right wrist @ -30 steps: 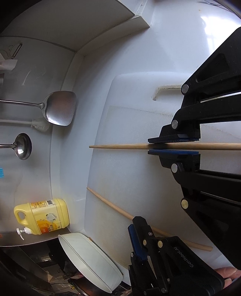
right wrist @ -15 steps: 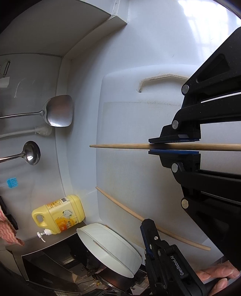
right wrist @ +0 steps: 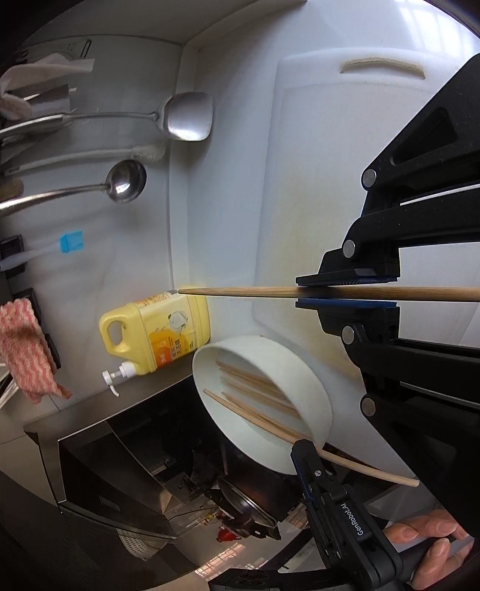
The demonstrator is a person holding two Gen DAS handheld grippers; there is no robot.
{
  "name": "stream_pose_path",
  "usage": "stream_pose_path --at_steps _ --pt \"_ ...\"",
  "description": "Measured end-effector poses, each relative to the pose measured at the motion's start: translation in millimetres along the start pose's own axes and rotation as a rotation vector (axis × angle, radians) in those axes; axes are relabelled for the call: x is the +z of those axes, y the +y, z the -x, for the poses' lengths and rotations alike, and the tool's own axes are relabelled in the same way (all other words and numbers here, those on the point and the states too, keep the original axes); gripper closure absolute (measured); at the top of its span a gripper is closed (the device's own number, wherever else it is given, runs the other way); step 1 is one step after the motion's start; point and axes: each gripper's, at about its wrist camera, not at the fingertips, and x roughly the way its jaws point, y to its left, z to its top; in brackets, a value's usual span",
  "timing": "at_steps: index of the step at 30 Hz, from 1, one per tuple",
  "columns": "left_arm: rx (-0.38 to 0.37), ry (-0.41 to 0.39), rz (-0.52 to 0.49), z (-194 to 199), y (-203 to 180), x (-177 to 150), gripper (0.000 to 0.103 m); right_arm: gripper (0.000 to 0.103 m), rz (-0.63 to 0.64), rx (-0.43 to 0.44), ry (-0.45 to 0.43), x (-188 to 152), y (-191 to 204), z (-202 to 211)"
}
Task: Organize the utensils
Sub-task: 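Carry the two held chopsticks over the water basin with both tools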
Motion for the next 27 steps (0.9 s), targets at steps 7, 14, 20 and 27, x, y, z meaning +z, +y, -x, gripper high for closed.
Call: stream_pose_path --at_steps 7,14,20,27 --pt "0.031 -0.032 0.032 -6 90 45 0.096 0.097 0.044 0.057 -0.014 51 87 -53" --pt "0.017 0.002 0.042 -47 155 88 0.096 0.097 0.036 0.054 0.017 81 148 -121" --pt "-0.026 0.082 0.017 -88 177 95 0.096 0.097 -0.033 0.003 0.103 79 163 -173" --pt "-0.043 0.158 0.003 -125 181 88 0.096 0.097 -0.080 -0.036 0.193 71 162 -207"
